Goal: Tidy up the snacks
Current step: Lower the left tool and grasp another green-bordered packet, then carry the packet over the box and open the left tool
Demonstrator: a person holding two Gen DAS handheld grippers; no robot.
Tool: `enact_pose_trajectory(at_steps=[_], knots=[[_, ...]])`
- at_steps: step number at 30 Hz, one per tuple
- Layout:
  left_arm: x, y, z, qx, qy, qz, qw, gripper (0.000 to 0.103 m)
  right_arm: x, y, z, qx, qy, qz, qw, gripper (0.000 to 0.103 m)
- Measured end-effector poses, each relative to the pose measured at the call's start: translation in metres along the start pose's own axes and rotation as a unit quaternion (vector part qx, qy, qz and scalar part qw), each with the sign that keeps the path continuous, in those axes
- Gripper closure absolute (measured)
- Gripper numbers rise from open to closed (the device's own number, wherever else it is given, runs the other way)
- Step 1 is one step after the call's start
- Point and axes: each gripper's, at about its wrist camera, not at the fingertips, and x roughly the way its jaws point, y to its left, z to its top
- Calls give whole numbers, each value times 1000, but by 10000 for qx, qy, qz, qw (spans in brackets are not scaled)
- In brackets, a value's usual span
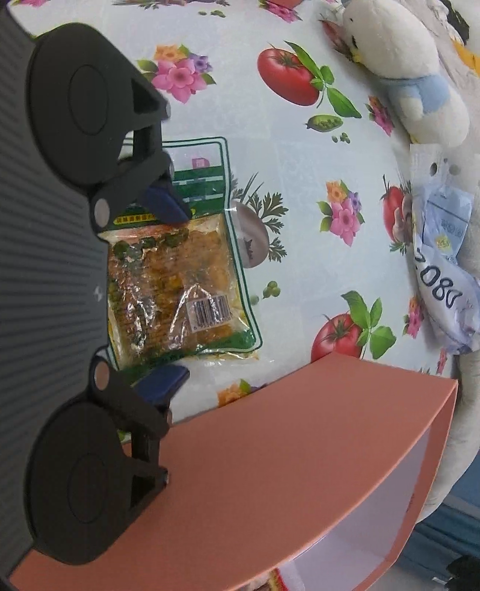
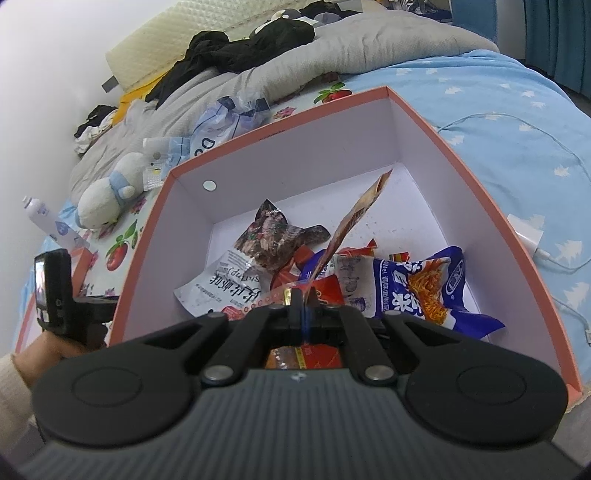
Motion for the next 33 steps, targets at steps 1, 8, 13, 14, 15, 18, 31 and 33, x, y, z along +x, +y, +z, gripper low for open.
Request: enact_pose_trajectory(at_steps=[1,8,13,14,15,18,31,33], knots=[[-1,1,0,-4,23,-18,10000,29,0,1,0,-6,-1,1,10000,99],[-12,16,-4,-147,-40,-124,9998,66,4,11,0,-69,91,78,9999,97],[-25,28,-6,-420,-98,-241,9988,71,4,19,2,-156,113,89,9998,97],[-29,30,-6,-482,-92,-265,9984,71,4,20,3,-179,117,87,9997,97],[-33,31,-4,-510,-100,-286,9982,71,4,21,4,-203,118,82,9997,97],[-53,28,5,-498,-191,-360,9979,71,3,23,7,-223,107,77,9997,97],[-157,-67,89,-48,-975,-1200,9880,70,1,31,23,-392,-35,-48,9992,98],[-158,-88,93,49,-977,-1296,9867,70,-1,30,26,-380,-54,-64,9992,98]])
